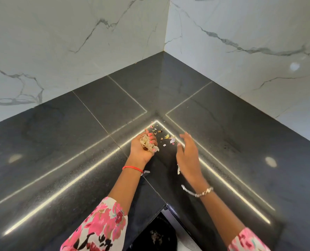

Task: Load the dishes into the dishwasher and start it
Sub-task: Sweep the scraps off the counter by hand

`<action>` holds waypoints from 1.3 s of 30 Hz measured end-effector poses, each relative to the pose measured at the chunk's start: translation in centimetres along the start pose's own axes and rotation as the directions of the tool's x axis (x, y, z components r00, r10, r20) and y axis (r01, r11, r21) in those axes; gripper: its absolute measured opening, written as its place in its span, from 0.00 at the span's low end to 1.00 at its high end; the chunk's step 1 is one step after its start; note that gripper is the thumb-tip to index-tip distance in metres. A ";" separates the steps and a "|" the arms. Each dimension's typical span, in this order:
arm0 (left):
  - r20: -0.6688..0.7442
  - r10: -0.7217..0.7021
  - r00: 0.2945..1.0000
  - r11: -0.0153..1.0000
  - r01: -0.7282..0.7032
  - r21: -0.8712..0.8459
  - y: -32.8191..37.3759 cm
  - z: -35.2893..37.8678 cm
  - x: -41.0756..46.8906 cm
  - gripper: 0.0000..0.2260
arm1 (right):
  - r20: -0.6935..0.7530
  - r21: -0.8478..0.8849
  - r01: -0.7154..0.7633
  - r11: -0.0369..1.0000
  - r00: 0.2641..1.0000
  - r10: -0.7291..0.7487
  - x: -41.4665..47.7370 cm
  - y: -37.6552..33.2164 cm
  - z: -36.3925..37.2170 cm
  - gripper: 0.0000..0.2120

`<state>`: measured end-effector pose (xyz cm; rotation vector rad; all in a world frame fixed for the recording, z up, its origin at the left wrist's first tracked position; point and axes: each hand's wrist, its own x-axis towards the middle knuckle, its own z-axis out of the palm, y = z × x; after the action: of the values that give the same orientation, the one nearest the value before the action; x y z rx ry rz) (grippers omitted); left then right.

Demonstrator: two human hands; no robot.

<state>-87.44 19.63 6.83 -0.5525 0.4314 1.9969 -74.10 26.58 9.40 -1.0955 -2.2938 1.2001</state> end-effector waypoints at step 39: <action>-0.023 0.123 0.992 0.991 -0.124 -0.047 4.3 -1.0 -0.3 0.13 | 0.364 -0.420 0.650 0.634 0.760 -0.538 5.3 2.8 5.5 0.20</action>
<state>-90.91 16.94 6.45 -0.5893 0.4398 2.1264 -79.47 28.56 3.62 -0.2379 -2.9004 0.4272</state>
